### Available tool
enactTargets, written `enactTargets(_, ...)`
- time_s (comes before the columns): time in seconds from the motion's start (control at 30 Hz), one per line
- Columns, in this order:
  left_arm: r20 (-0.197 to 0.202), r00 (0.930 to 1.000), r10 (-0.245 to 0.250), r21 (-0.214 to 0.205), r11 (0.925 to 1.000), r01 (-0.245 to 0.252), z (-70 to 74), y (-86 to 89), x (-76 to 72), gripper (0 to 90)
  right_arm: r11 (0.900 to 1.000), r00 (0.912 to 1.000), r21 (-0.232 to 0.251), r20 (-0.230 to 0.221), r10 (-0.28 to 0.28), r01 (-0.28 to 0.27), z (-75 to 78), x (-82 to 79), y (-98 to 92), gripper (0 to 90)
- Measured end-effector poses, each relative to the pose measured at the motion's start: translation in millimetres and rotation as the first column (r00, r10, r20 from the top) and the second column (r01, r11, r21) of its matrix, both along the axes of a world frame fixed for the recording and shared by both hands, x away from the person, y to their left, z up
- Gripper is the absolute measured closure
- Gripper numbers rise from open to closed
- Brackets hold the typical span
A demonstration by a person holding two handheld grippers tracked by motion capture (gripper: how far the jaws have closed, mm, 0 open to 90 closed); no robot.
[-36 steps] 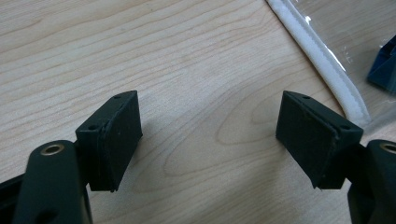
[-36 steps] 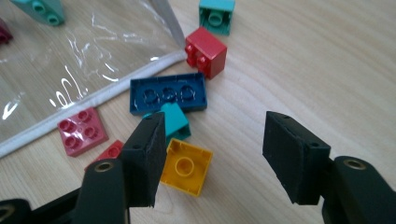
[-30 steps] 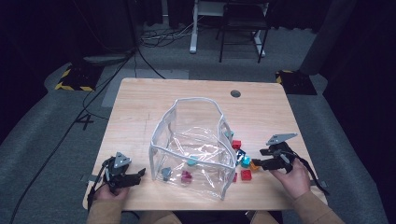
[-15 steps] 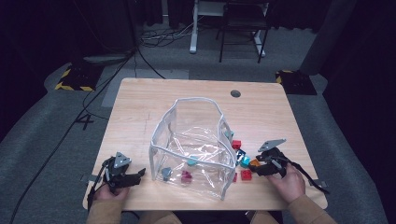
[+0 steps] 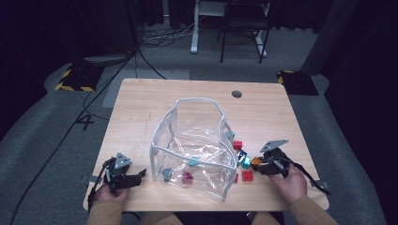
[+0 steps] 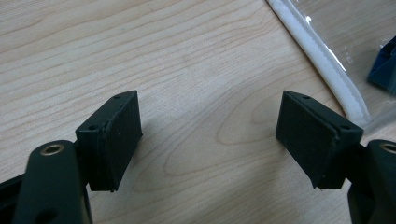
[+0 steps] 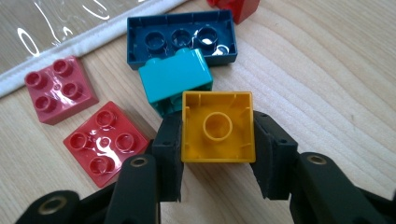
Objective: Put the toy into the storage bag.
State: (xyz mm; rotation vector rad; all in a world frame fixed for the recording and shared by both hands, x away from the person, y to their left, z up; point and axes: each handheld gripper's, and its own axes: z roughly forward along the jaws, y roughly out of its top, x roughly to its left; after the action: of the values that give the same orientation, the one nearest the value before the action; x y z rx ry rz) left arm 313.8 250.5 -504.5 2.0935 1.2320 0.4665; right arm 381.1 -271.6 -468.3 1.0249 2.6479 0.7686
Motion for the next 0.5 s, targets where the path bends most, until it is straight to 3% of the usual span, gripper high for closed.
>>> enactTargets(0.4, 0.000, 1.0000, 0.000, 0.000, 1.0000, 0.000, 0.0, 0.0, 0.0, 22.7, 0.9939, 0.9995, 0.108, 0.021, -0.024, 0.022, 22.1, -0.5, -13.3, 58.6)
enactTargets(0.5, 0.000, 1.0000, 0.000, 0.000, 1.0000, 0.000, 0.0, 0.0, 0.0, 22.7, 0.9943, 0.9986, 0.105, 0.050, -0.021, 0.016, 29.8, -1.8, -14.1, 58.6)
